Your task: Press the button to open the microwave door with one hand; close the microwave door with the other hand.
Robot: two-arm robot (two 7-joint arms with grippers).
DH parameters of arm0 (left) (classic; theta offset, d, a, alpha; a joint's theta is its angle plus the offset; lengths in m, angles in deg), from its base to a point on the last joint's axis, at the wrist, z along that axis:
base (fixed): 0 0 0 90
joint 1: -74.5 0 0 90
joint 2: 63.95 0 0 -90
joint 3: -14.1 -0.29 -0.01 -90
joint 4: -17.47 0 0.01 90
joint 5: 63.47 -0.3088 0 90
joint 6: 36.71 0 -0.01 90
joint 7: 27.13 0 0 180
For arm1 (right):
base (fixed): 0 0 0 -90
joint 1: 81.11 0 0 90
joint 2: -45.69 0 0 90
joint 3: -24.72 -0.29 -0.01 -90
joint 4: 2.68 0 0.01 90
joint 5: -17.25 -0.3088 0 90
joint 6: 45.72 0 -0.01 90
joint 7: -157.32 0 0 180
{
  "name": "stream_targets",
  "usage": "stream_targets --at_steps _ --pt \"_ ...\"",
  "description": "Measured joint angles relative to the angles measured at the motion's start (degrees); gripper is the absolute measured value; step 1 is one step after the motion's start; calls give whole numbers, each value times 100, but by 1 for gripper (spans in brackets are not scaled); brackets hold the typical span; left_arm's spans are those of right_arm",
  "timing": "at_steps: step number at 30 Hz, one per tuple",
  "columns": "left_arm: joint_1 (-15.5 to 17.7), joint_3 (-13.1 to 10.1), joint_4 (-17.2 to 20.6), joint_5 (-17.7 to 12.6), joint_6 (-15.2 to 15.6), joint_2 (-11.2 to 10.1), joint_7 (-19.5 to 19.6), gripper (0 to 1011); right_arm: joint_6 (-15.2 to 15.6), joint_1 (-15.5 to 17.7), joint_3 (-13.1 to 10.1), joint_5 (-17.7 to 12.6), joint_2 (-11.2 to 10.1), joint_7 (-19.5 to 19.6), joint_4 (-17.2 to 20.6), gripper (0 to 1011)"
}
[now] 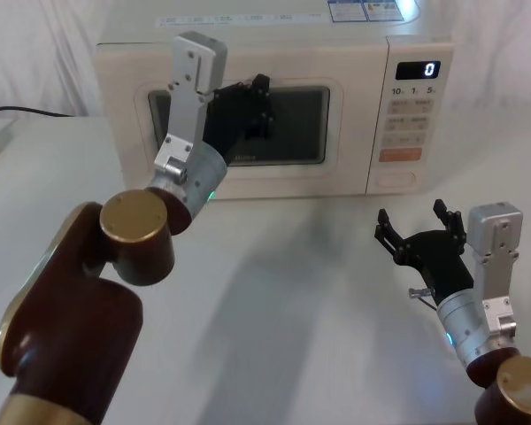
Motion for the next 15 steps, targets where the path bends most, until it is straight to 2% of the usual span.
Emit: stream_targets --at_steps 6,15 --pt "-264 27 310 11 65 -109 -15 0 0 0 -1 0 0 0 0 1002" --pt "-846 170 974 198 253 -324 20 0 0 0 0 1 0 0 0 1002"
